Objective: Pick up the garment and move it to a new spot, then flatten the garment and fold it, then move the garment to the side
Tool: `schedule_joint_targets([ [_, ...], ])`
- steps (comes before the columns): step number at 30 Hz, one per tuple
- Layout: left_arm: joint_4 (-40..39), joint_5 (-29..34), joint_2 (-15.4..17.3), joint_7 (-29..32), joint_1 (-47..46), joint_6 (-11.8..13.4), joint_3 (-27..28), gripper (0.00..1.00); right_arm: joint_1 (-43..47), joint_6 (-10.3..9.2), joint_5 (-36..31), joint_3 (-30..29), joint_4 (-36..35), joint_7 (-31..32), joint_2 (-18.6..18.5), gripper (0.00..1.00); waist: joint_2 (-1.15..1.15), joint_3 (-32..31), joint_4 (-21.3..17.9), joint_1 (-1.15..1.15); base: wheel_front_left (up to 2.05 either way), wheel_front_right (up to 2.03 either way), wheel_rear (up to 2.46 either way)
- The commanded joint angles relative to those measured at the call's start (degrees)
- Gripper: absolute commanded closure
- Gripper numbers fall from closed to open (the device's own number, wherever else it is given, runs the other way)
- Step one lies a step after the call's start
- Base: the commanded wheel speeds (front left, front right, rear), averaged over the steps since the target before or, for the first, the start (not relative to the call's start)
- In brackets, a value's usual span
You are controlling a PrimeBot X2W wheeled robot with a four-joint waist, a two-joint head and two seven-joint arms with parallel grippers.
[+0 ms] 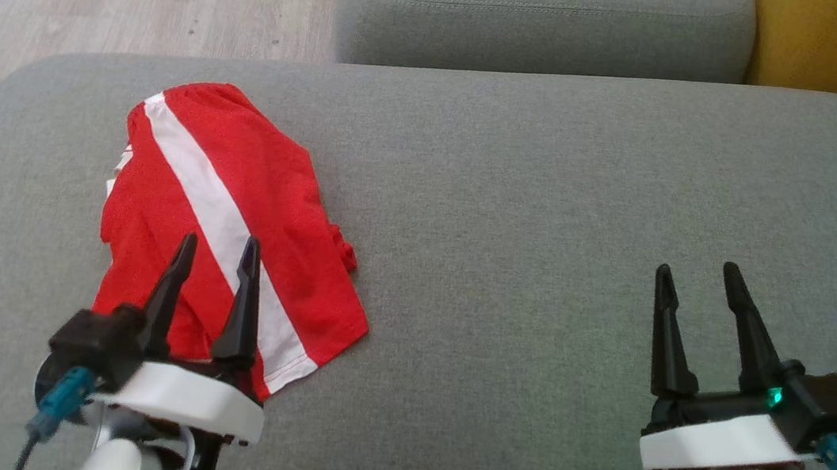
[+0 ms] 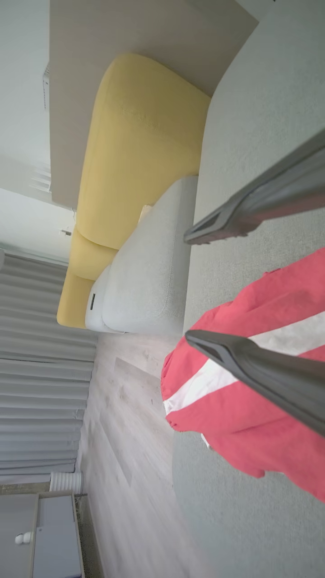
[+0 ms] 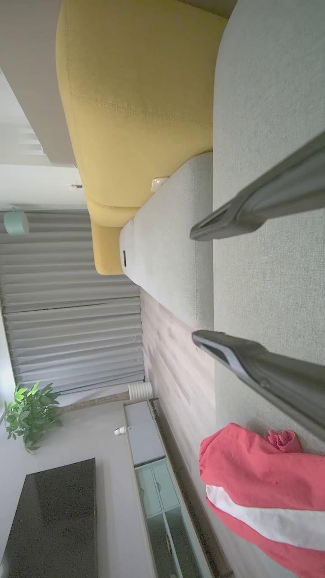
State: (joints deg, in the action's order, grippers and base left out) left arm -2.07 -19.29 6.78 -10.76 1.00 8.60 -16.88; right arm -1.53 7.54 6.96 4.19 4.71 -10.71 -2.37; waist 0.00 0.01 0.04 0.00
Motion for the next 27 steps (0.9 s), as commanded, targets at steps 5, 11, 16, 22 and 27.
schedule_joint_targets([
  [5, -1.4, -0.4, -2.2, -1.5, -0.5, -4.1, 4.9, 0.00, -0.8, -0.05, 2.7, 1.6, -1.9, -1.6, -0.5, 0.00, 0.00, -0.1, 0.0, 0.00, 0.00, 0.00, 0.00],
  [11, -0.4, 0.3, -3.8, -2.5, 1.1, -8.2, 8.9, 0.00, 0.0, -0.05, 8.1, 1.4, 0.4, -2.6, -0.5, 0.00, 0.00, -0.4, 0.0, 0.00, 0.00, 0.00, 0.00],
  [16, 0.7, 0.6, -3.9, -3.4, 1.7, -10.0, 9.2, 0.00, 0.2, -0.05, 8.8, 2.4, 2.2, -3.4, -0.5, 0.00, 0.00, -0.7, -0.2, 0.00, 0.00, 0.00, 0.00],
  [22, 1.1, 2.6, -3.9, -4.2, 1.8, -10.1, 8.3, 0.00, -0.1, -0.05, 7.0, 3.2, 3.3, -4.3, -0.5, 0.00, 0.00, -0.7, -0.4, 0.00, 0.00, 0.00, 0.00],
  [27, 1.5, 2.2, -3.9, -4.2, 1.6, -10.1, 8.3, 0.00, -0.3, -0.05, 7.3, 3.1, 3.8, -4.3, -0.5, 0.00, 0.00, -0.8, -0.3, 0.00, 0.00, 0.00, 0.00],
])
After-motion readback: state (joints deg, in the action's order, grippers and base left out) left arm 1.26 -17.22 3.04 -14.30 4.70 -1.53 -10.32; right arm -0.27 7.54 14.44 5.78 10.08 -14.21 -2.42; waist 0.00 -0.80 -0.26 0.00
